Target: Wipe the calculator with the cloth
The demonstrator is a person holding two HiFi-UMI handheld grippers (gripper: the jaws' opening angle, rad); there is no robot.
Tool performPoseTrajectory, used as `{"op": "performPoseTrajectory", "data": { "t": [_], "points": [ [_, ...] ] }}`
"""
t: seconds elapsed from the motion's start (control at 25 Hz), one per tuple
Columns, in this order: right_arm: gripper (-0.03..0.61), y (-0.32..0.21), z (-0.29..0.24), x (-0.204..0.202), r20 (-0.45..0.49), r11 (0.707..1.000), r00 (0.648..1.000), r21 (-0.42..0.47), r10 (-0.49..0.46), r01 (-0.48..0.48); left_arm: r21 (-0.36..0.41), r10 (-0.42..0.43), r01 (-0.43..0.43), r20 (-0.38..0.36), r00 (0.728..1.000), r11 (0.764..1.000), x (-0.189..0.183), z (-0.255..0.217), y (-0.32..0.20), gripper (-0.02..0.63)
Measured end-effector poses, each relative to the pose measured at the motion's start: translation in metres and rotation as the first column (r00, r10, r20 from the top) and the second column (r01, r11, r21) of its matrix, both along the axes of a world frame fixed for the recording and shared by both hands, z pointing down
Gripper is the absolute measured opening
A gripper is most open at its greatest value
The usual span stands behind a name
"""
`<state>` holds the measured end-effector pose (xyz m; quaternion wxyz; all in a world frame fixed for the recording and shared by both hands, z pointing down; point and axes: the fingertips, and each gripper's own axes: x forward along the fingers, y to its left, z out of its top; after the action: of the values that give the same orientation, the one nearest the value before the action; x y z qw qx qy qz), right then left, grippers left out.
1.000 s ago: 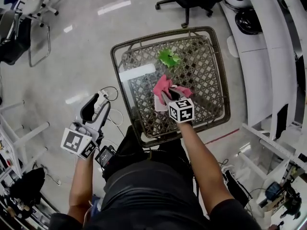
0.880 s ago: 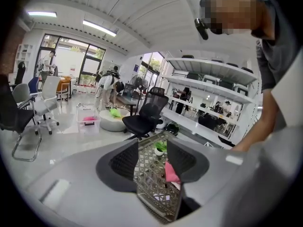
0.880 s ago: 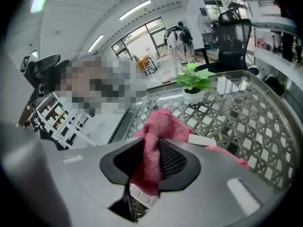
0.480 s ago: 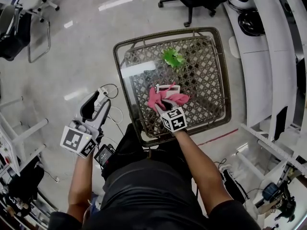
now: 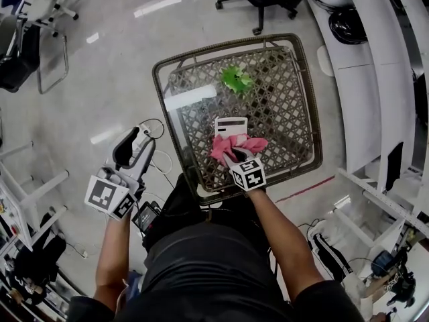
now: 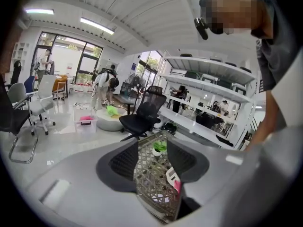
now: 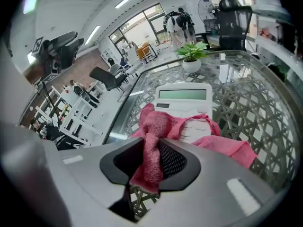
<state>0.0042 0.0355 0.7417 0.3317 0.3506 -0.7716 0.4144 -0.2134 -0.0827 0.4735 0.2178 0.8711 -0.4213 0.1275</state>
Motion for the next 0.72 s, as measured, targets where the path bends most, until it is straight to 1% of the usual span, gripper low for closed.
{"op": "performPoseTrajectory", "data": {
  "t": [0.2,0.4,0.52,0.72],
  "points": [
    [0.095,-0.011,-0.001,0.039,-0.016,0.996,0.996,0.008,0.091,-0.090,-0.001,0.016,-0.016,0.003,1.000,1.000,0.013,0.000,-0.001,0.212],
    [0.095,-0.033,-0.005,0.077,-0.031,0.981,0.981,0.039,0.191,-0.190,0.001,0.027,-0.027,0.003,1.000,1.000,0.022,0.000,0.002,0.212],
    [0.095,-0.049,-0.009,0.087,-0.031,0.976,0.977,0.067,0.211,-0.209,-0.001,0.031,-0.031,0.005,1.000,1.000,0.025,0.001,0.004,0.212],
    [0.095,-0.077,-0.018,0.093,-0.012,0.963,0.969,0.112,0.246,-0.244,-0.003,0.030,-0.030,0.007,1.000,1.000,0.029,0.001,0.011,0.212]
  ]
}}
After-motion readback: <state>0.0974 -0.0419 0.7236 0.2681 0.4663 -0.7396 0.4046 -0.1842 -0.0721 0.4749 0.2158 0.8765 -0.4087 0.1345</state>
